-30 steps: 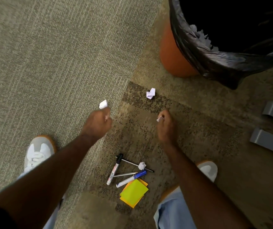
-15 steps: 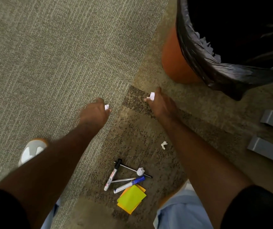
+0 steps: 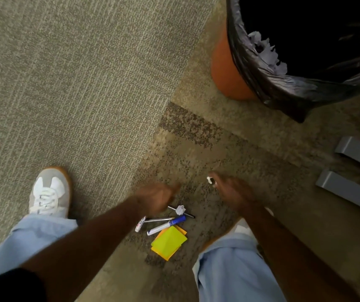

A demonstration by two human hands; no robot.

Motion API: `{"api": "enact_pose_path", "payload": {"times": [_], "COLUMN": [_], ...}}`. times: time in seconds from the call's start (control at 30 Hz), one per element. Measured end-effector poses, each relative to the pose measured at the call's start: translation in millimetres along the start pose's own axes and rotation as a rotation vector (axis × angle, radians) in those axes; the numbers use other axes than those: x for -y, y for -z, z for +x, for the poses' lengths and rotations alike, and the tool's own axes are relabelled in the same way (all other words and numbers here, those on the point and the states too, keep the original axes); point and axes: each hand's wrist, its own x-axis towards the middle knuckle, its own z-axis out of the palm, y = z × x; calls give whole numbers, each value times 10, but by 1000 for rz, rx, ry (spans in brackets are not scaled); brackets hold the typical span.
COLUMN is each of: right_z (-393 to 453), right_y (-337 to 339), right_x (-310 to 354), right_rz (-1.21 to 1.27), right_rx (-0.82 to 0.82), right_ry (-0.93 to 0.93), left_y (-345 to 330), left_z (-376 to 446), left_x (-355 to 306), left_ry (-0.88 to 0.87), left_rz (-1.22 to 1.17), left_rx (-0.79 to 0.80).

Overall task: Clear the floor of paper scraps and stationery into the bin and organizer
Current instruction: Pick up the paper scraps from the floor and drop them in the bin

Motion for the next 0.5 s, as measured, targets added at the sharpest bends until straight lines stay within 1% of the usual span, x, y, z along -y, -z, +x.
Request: {"api": "enact_pose_path", "payload": {"times": [0.03,0.1,0.27,0.4,0.5], "right_z": [-53,-88,15,134,132], "right_y": [-57,-141,-210,-228,-241], "right_x": [0,16,177,182,129], "right_rz": [-35,-64,-163,-132,-98], "right_rx": [40,59,23,-1,52], "right_ry": [-2,-13,-16,-37,-39], "left_y": [-114,-295,-599,-668,-665], "left_z": [-2,25,98,170,190], "left_x": [-69,-181,-339,-294,-280], "left_ry": [-41,-71,-62,-50,-91], "left_rz": [54,144,366,373,361], "left_rx": [13,45,63,51,5]}}
